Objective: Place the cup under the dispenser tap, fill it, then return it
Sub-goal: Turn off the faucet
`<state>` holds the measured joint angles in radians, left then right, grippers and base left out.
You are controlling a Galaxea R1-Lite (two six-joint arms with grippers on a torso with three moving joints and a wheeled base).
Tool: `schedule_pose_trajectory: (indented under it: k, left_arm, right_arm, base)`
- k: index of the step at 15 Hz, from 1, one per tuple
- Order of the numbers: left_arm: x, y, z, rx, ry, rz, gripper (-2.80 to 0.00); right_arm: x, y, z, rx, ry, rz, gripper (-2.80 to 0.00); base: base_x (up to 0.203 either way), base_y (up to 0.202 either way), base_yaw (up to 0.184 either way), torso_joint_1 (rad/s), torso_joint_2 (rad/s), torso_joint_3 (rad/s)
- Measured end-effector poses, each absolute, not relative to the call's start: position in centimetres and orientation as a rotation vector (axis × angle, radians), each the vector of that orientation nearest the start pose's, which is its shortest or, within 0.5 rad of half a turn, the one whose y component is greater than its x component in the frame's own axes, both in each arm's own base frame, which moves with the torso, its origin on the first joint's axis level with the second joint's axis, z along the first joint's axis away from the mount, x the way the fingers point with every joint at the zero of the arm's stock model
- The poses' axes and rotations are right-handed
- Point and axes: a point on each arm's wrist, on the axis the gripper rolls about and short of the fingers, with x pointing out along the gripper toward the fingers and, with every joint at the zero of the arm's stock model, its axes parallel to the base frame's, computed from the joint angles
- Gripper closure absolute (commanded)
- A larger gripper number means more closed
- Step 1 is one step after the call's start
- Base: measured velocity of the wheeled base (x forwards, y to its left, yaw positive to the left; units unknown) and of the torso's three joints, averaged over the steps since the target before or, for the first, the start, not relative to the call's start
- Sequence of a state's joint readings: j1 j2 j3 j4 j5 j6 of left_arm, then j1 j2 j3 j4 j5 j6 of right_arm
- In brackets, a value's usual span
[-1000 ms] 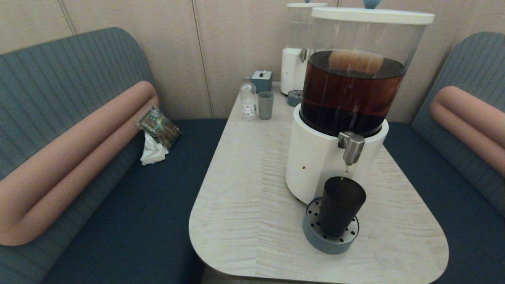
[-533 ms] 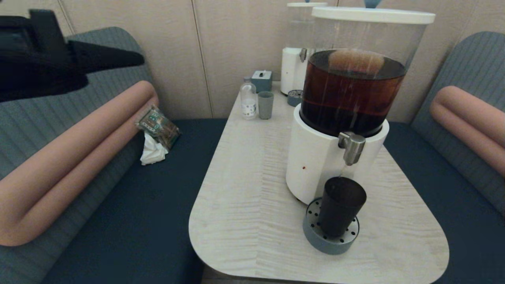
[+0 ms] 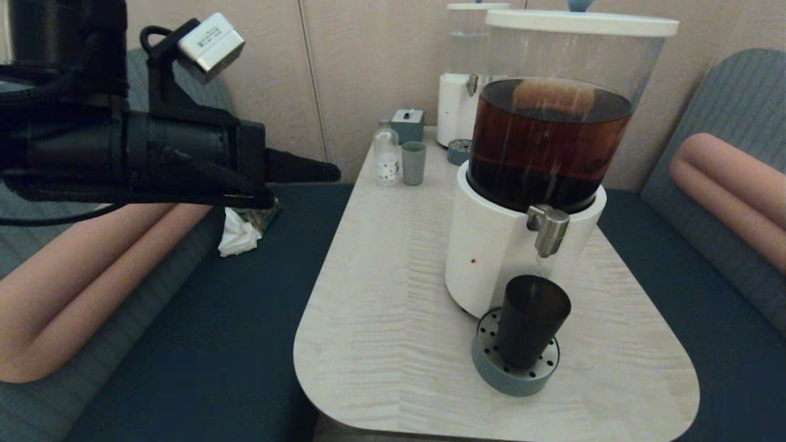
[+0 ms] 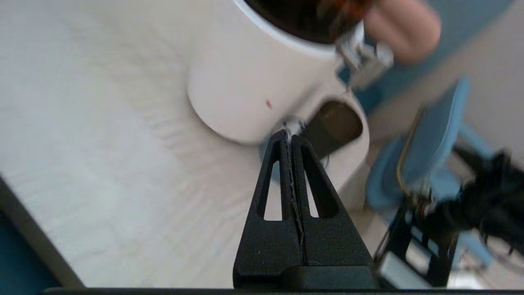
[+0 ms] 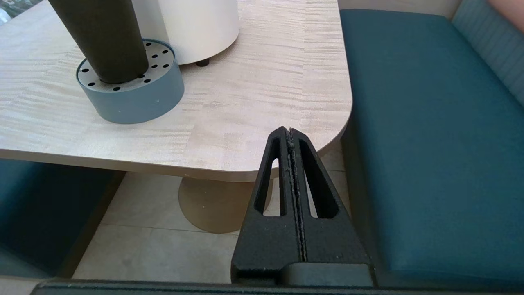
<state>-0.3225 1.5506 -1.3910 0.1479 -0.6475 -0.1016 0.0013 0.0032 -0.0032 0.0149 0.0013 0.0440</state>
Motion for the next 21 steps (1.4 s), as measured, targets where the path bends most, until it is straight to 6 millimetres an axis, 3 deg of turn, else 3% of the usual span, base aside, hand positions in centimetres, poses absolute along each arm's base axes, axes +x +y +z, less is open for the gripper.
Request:
schedule_pose_trajectory:
  k: [6,11,15,21]
  left_arm:
    - [26.3,-12.9,31.8,0.175,0.404,-0.938,0.00]
    - [26.3,-15.9,32.4,0.275,0.396,-0.999,0.00]
    - [25.8,-18.8,31.9,0.371,0.422,-1.020,0.00]
    - [26.8,-22.2,31.3,0.501,0.382,-0.983,0.00]
  right_arm:
    - [-2.3,0.0,7.5,0.044,0.015,0.002,0.00]
    - [-2.3,0.0,7.5,0.044,0.015,0.002,0.00]
    - [-2.3,0.0,7.5,0.044,0.015,0.002,0.00]
    - [-2.3,0.0,7.5,0.044,0.015,0.002,0.00]
  base:
    - [0.000,0.000,0.000,0.000,0.00,0.000]
    - [0.000,0.000,0.000,0.000,0.00,0.000]
    - [0.000,0.000,0.000,0.000,0.00,0.000]
    - [0.000,0.000,0.000,0.000,0.00,0.000]
